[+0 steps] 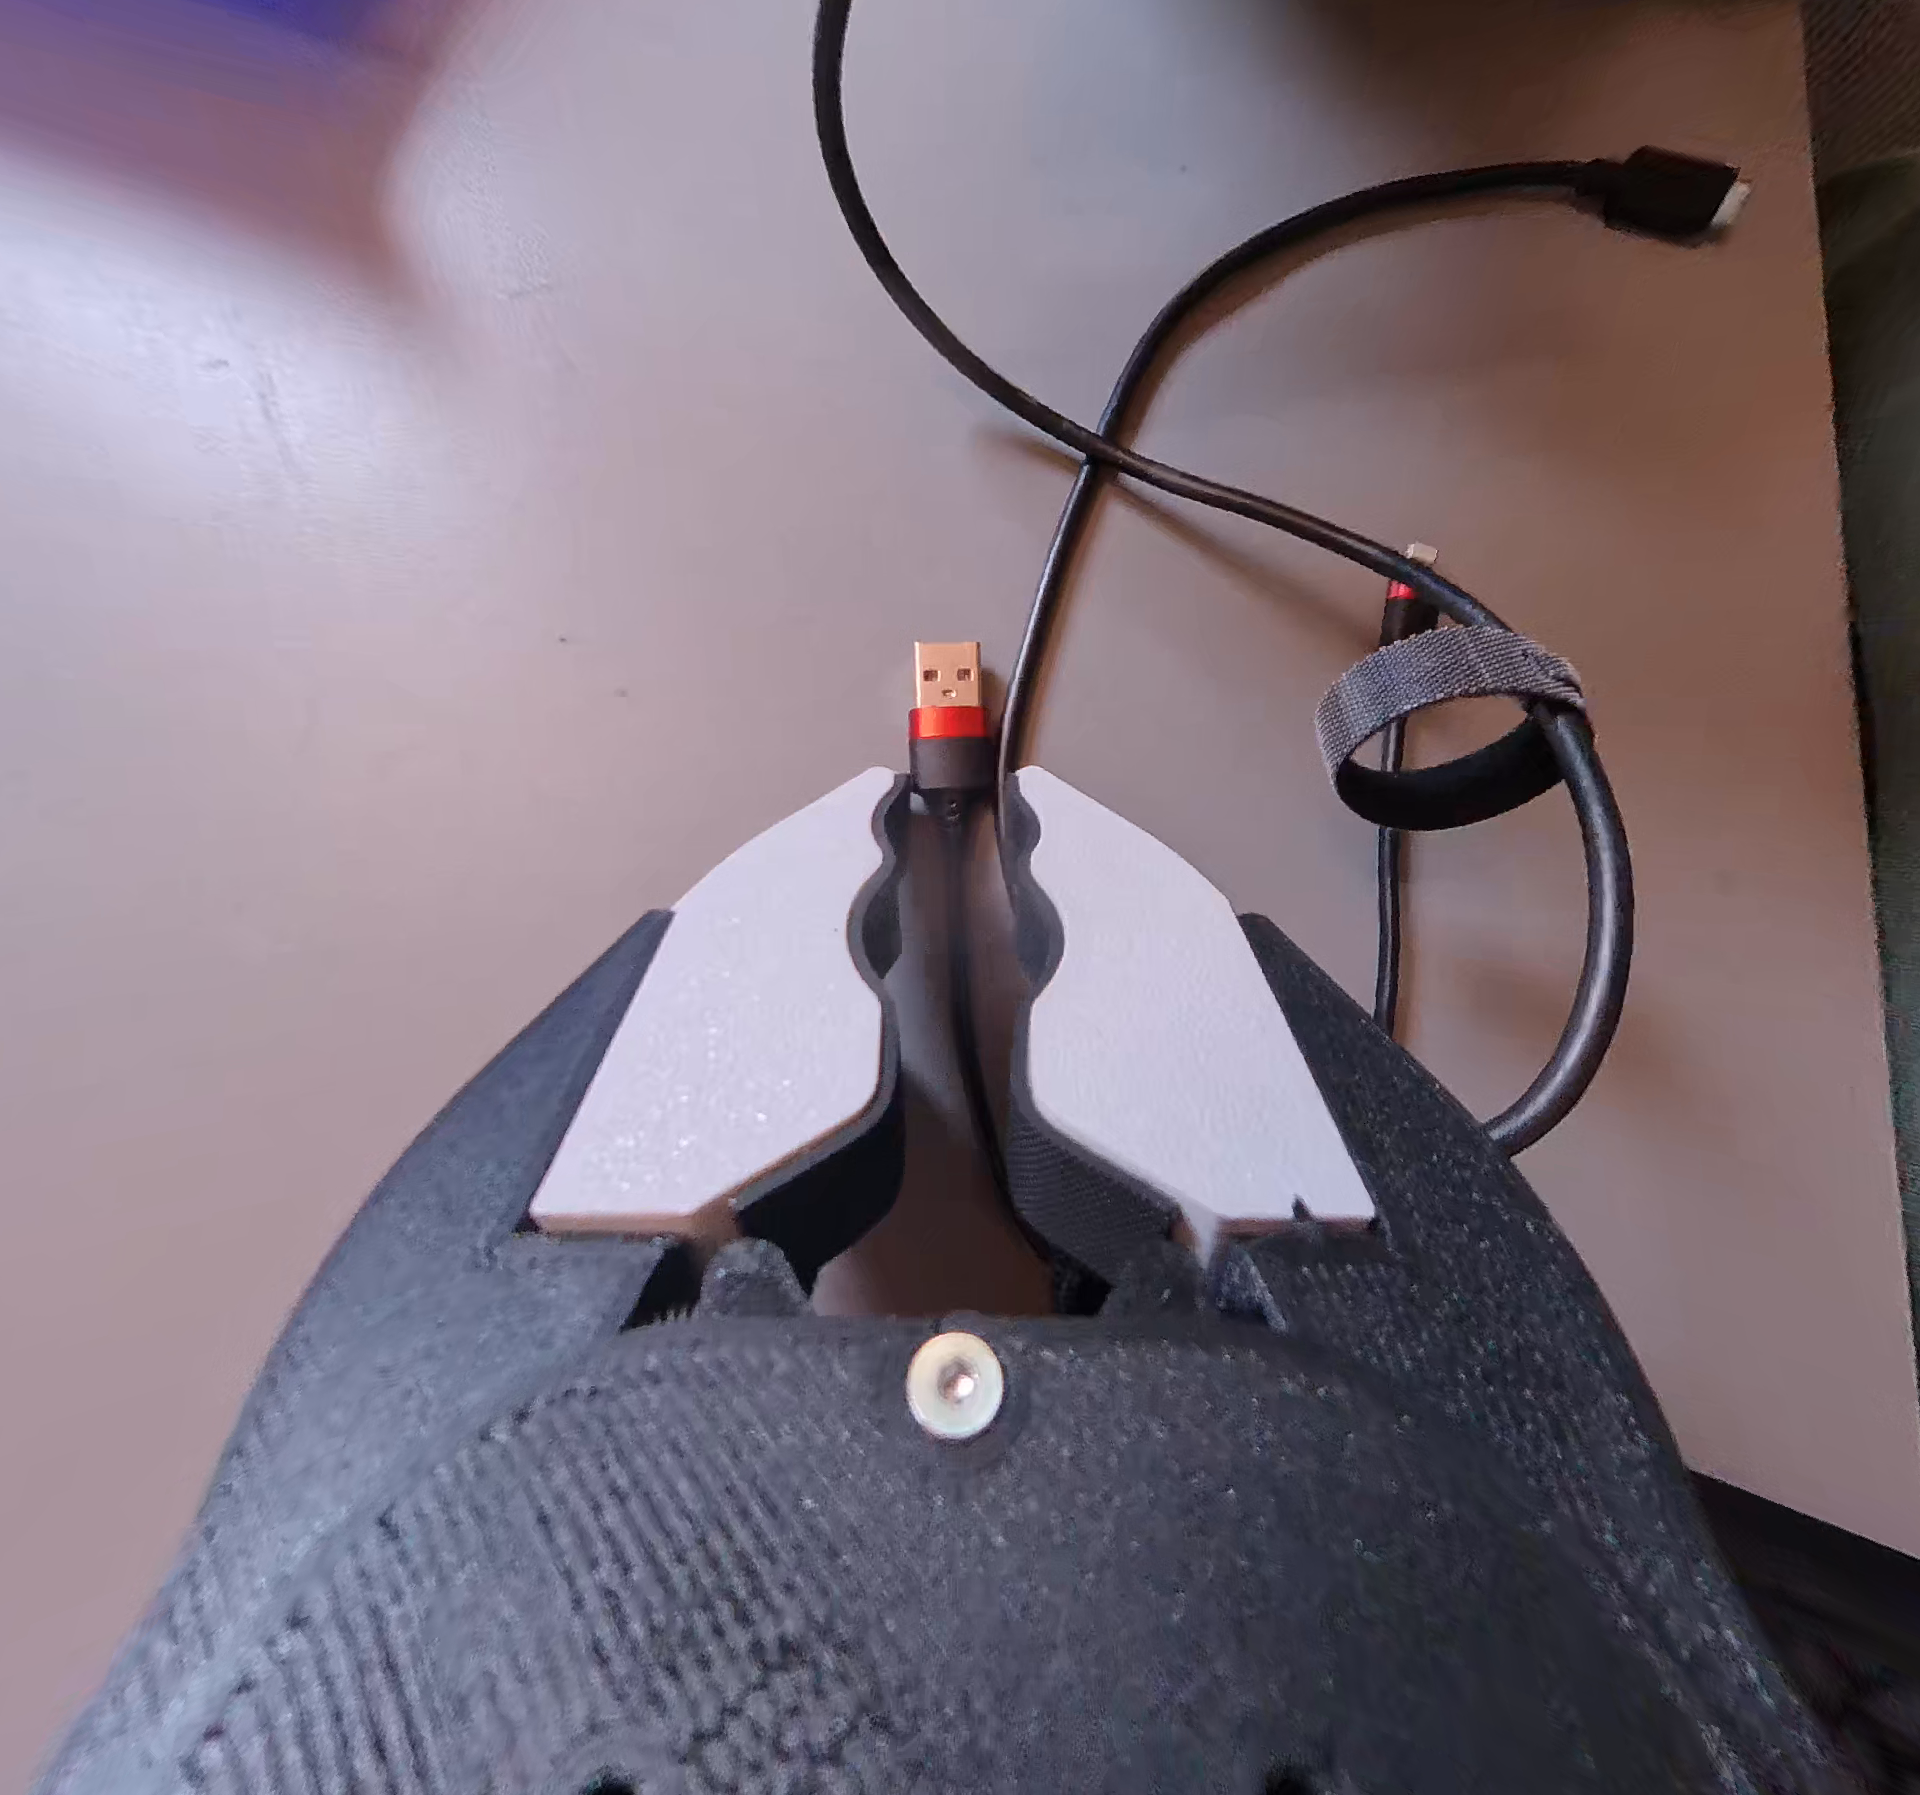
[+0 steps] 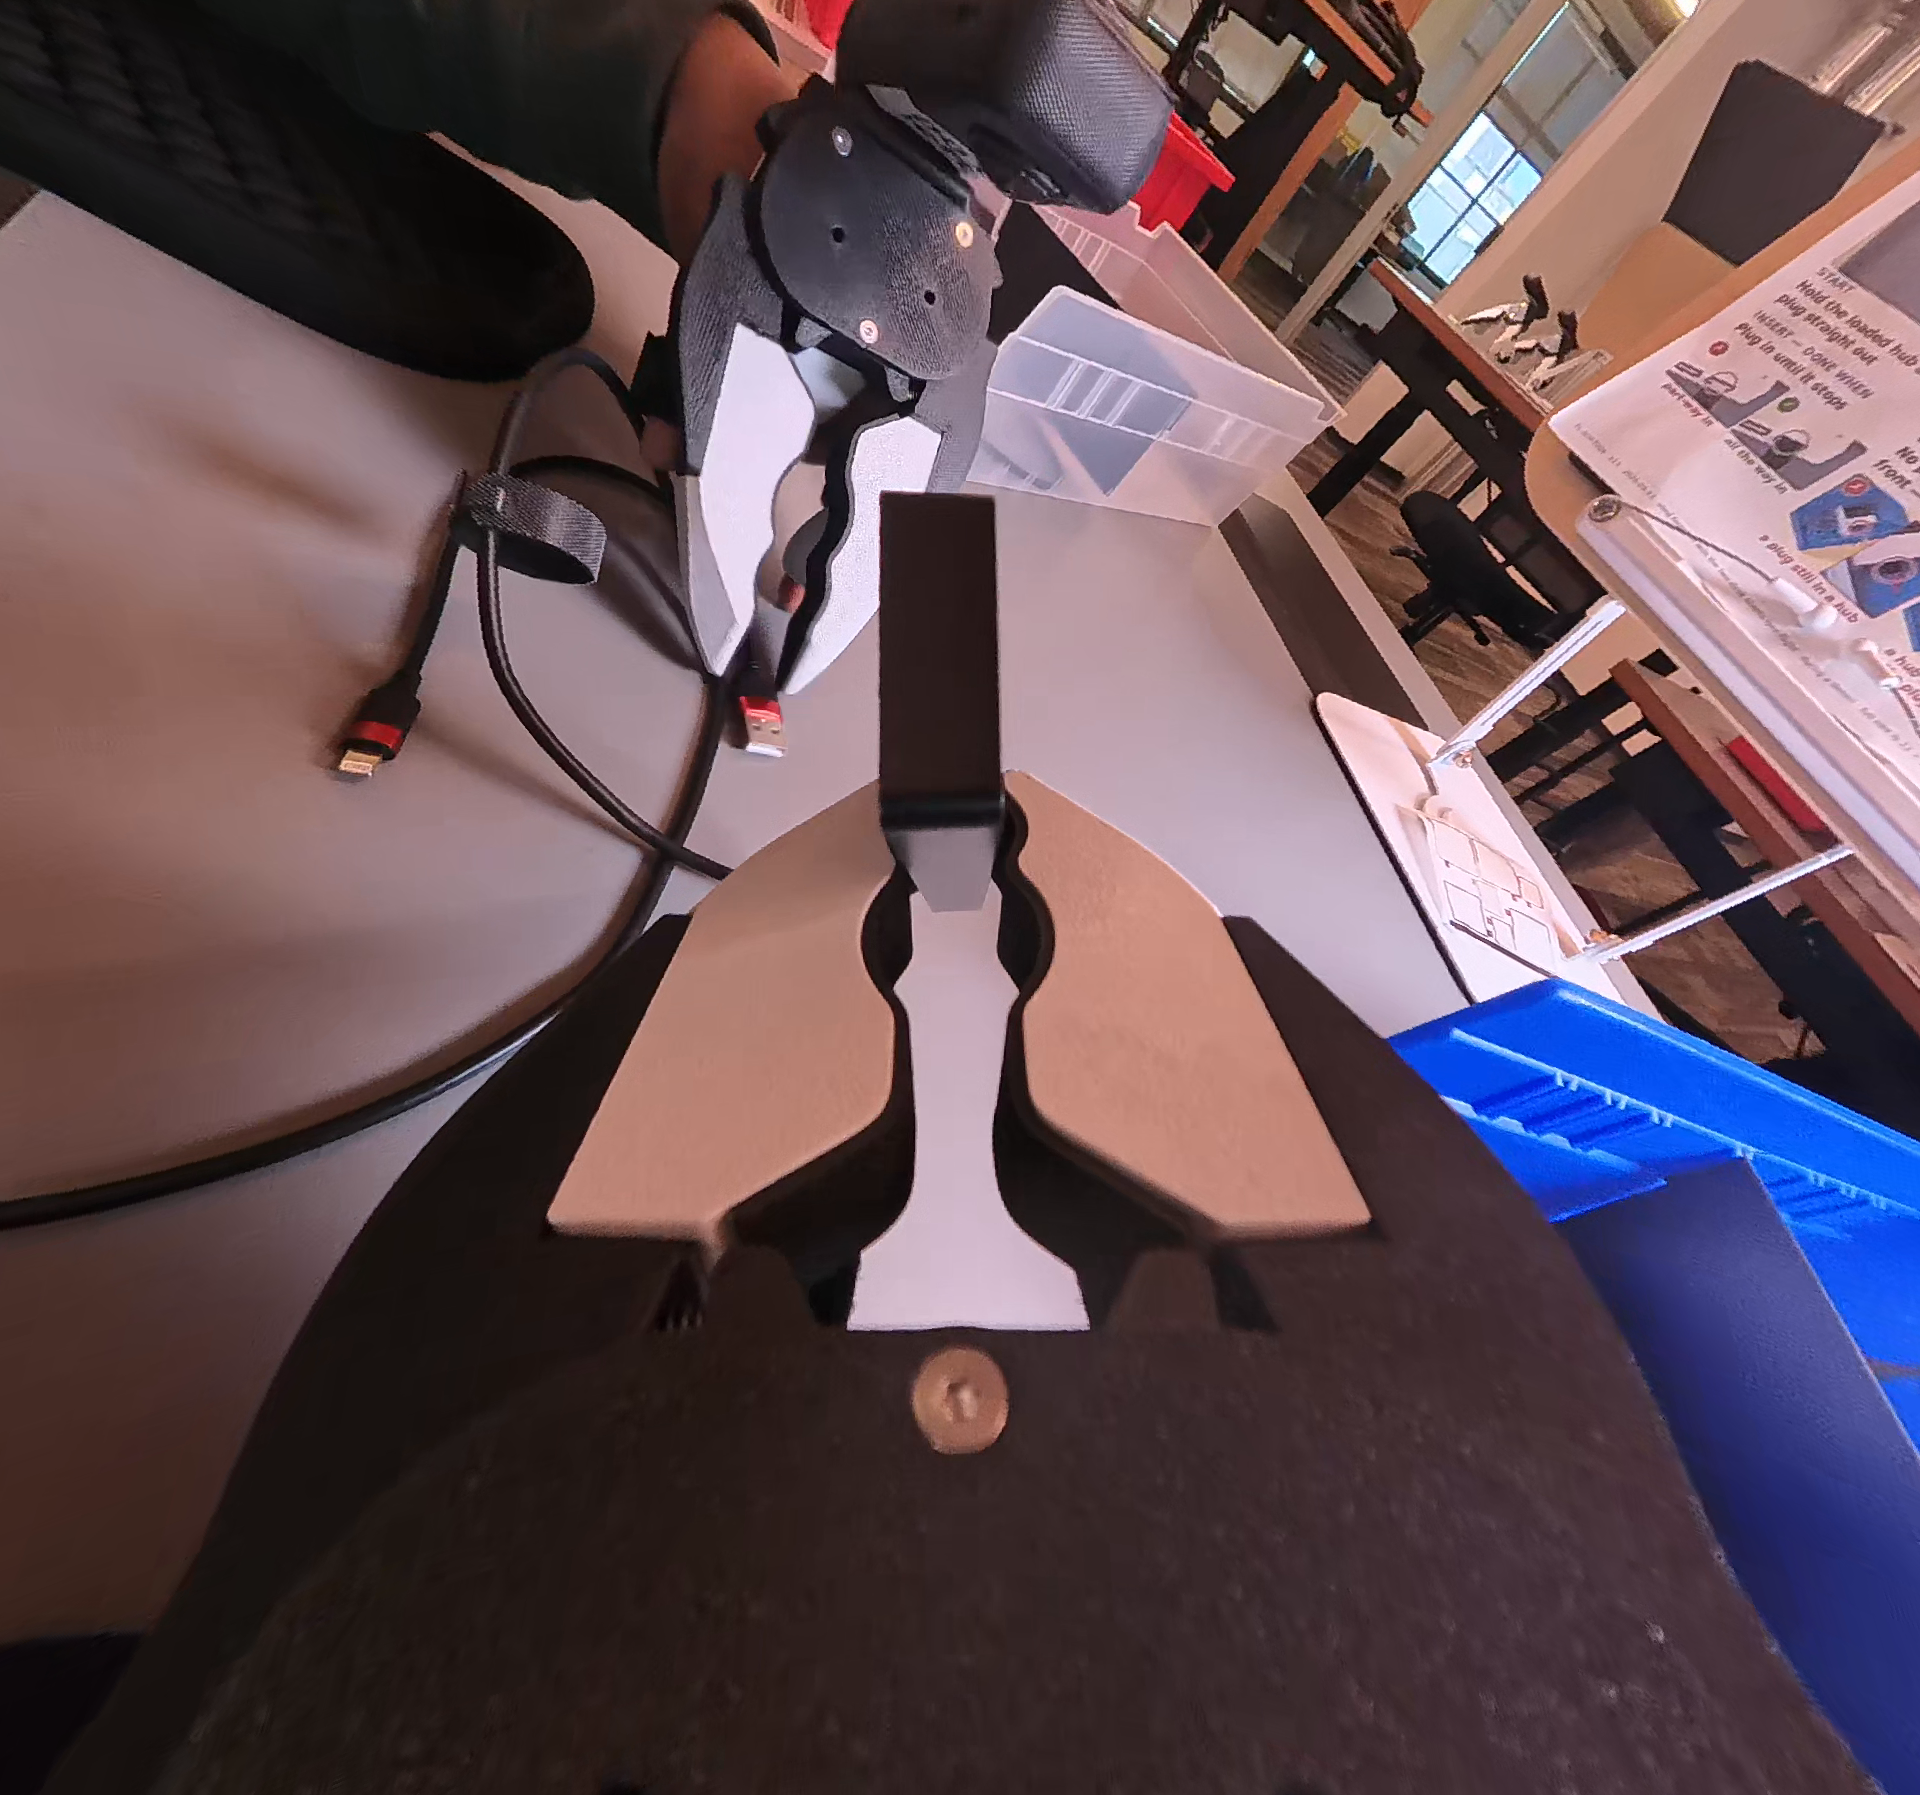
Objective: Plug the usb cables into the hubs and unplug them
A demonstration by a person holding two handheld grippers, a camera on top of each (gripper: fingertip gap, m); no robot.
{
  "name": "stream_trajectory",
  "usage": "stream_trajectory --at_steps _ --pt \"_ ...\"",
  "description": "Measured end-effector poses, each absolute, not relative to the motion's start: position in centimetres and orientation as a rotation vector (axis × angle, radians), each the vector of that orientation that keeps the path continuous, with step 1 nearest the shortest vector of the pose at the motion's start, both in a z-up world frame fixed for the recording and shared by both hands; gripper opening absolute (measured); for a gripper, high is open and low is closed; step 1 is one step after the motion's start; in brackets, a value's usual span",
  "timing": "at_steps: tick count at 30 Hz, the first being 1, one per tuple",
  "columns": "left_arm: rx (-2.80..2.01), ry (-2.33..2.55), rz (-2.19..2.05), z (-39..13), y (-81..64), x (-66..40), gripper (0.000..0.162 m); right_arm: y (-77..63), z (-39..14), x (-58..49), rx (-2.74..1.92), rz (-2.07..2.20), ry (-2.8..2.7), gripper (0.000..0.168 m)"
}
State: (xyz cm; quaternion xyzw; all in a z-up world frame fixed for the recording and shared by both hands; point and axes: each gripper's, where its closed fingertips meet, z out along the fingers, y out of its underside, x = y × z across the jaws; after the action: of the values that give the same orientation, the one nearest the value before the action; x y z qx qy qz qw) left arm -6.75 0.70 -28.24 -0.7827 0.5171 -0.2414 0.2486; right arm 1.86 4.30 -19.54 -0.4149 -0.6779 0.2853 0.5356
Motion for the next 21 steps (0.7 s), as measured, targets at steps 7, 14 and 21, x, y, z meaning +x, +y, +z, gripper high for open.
stream_trajectory --at_steps 7,14,21 --pt "-2.105 1.355 -0.641 -28.0 1.7 -6.9 0.019 4.3 -19.7 1.9 -0.990 0.696 -1.621 0.012" --pt "-2.088 1.341 -0.597 -27.9 2.4 -7.4 0.017 4.4 -20.1 1.8 -1.000 0.679 -1.630 0.012" --pt "-2.062 1.349 -0.518 -27.9 3.1 -9.0 0.016 4.4 -20.2 1.8 -1.002 0.664 -1.631 0.012"
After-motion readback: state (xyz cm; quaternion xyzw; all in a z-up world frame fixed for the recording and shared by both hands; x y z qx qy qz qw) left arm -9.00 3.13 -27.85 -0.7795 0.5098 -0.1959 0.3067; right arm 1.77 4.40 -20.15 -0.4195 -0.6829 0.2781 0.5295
